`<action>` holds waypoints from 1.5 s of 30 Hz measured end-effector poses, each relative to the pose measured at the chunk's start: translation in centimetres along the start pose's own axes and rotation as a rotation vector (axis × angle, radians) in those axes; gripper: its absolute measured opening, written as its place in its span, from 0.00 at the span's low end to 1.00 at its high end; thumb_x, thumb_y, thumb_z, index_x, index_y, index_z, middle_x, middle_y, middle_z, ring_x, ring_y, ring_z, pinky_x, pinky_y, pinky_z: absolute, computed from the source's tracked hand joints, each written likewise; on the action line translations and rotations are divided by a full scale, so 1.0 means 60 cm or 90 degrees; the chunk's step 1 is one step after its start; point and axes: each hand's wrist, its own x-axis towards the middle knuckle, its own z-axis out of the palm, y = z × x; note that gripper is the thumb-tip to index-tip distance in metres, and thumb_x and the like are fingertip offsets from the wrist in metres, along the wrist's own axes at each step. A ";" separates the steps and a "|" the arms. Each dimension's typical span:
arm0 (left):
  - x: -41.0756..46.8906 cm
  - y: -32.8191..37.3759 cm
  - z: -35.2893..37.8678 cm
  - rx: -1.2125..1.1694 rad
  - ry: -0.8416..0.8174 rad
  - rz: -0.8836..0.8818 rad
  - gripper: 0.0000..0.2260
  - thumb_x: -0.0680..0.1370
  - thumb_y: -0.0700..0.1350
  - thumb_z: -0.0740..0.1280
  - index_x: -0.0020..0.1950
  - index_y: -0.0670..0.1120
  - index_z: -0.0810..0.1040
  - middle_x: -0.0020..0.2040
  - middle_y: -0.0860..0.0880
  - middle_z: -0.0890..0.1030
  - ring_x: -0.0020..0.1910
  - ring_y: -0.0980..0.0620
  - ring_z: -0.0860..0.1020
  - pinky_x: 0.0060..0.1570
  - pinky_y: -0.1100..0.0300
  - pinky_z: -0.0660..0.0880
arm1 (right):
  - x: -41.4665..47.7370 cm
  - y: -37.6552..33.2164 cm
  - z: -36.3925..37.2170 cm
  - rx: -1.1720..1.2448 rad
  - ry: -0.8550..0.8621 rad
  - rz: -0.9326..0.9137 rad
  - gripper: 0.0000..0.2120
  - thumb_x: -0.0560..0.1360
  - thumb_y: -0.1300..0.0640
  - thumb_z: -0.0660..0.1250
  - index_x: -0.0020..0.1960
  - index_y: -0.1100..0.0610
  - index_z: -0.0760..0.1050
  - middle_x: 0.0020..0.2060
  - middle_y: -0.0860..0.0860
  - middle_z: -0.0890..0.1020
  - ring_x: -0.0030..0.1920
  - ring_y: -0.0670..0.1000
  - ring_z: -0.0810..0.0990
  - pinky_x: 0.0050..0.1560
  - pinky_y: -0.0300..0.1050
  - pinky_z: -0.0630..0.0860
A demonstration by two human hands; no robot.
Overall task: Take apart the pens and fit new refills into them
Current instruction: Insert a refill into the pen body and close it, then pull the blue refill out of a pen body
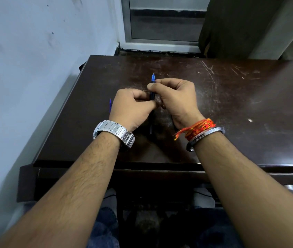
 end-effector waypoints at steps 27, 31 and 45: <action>0.004 -0.007 0.006 -0.002 0.052 0.023 0.09 0.62 0.51 0.77 0.38 0.49 0.86 0.36 0.48 0.87 0.39 0.48 0.87 0.45 0.45 0.84 | 0.003 0.007 -0.004 -0.013 -0.011 0.018 0.03 0.65 0.57 0.79 0.36 0.56 0.86 0.35 0.56 0.87 0.37 0.52 0.85 0.43 0.54 0.85; 0.010 -0.011 -0.002 -0.006 0.077 0.001 0.06 0.62 0.50 0.78 0.36 0.51 0.86 0.36 0.49 0.87 0.39 0.48 0.87 0.46 0.46 0.84 | 0.001 0.006 -0.003 -0.051 -0.012 -0.003 0.08 0.70 0.53 0.78 0.35 0.54 0.84 0.27 0.48 0.84 0.25 0.40 0.76 0.28 0.35 0.72; 0.010 -0.010 -0.008 0.040 0.117 -0.018 0.06 0.63 0.47 0.77 0.28 0.56 0.83 0.29 0.56 0.84 0.34 0.52 0.85 0.43 0.49 0.85 | -0.019 0.017 0.004 -0.602 -0.055 -0.013 0.10 0.70 0.53 0.73 0.42 0.61 0.80 0.42 0.59 0.82 0.44 0.60 0.82 0.42 0.45 0.77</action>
